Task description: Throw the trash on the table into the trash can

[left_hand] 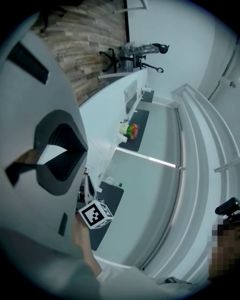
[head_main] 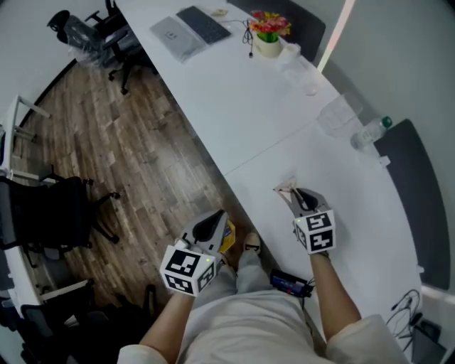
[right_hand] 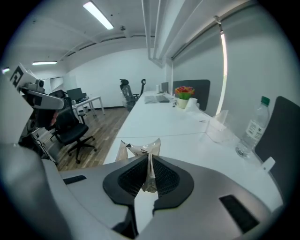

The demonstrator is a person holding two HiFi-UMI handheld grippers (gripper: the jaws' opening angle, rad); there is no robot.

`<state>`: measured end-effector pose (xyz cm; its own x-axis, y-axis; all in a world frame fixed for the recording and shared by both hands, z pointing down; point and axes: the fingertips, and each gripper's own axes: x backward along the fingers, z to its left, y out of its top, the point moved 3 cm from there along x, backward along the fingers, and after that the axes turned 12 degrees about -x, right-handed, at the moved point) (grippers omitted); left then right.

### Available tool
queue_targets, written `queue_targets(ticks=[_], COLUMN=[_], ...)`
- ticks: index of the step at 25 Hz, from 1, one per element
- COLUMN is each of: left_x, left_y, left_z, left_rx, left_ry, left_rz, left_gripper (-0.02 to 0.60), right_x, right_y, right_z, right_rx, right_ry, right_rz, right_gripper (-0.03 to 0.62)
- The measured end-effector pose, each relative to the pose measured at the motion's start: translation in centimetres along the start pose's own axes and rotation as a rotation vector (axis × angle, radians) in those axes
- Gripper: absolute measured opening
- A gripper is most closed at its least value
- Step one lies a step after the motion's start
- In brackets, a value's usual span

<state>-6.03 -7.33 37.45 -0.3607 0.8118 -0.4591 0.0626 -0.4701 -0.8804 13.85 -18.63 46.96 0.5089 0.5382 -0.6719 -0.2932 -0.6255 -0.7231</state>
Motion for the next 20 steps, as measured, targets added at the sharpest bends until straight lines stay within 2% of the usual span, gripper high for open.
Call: queue_targets(ticks=[10,20], left_x=[11.9,20.0], left_y=[-4.4,-8.1], left_z=[5.4,7.5], left_rx=[0.117,0.180], left_ry=[0.236,0.367], left_rz=[-0.041,-0.078], left_gripper=[0.002,0.002], right_x=[-1.9,-0.9], right_y=[1.2,0.3], right_z=[15.6,26.5], right_rx=[0.214,0.323], right_ry=[0.259,0.414], right_rz=[0.037,0.053], right_gripper=[0.052,0.052])
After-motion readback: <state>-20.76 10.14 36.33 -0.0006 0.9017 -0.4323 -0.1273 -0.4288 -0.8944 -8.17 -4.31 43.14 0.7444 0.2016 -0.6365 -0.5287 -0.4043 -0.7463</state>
